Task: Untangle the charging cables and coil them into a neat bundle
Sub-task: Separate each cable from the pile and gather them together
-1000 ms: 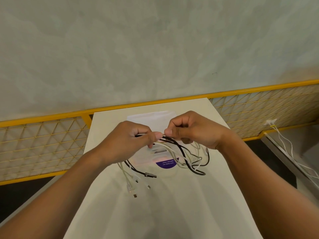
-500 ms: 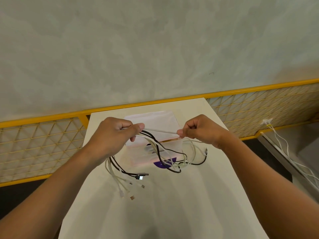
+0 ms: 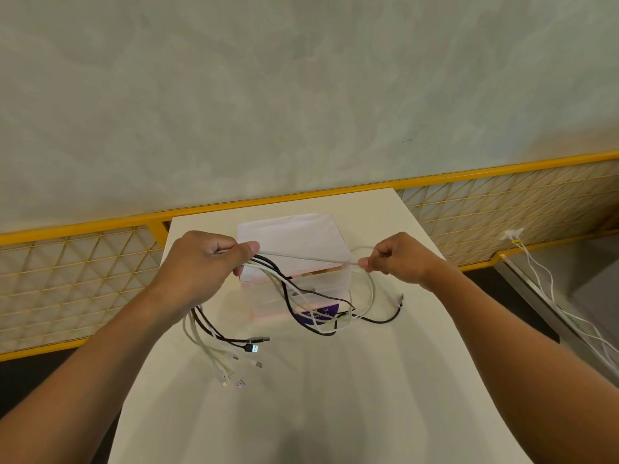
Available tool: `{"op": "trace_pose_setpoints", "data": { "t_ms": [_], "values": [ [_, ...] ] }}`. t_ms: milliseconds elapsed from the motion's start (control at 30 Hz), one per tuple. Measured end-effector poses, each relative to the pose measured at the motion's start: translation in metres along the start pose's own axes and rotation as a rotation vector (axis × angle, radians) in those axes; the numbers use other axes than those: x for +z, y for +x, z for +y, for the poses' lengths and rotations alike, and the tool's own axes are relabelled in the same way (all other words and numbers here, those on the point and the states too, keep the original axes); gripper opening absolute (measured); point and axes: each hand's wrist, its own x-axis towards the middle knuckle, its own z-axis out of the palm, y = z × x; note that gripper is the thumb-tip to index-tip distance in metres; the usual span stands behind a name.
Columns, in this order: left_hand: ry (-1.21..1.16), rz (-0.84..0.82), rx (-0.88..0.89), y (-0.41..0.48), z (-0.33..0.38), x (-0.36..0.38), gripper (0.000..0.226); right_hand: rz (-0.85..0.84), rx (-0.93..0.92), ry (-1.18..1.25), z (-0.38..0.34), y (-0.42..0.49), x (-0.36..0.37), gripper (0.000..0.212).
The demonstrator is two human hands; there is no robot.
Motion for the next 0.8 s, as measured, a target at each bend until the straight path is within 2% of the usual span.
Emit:
{"op": "trace_pose_setpoints", "data": {
  "t_ms": [167,467,633,800],
  "values": [
    [0.002,0.004,-0.012,0.001,-0.008,-0.001,0.049,-0.007,0.035,-0.002,0.009,0.005,0.012,0.024],
    [0.019,0.028,-0.057,-0.003,-0.015,-0.004,0.048,0.001,0.208,0.018,0.056,0.003,0.028,0.034],
    [-0.026,0.041,-0.075,-0.002,-0.015,-0.005,0.048,0.014,0.233,0.047,0.073,0.002,0.029,0.048],
    [-0.007,0.042,-0.076,-0.003,-0.014,-0.003,0.047,0.039,0.274,0.051,0.085,0.002,0.03,0.037]
  ]
}}
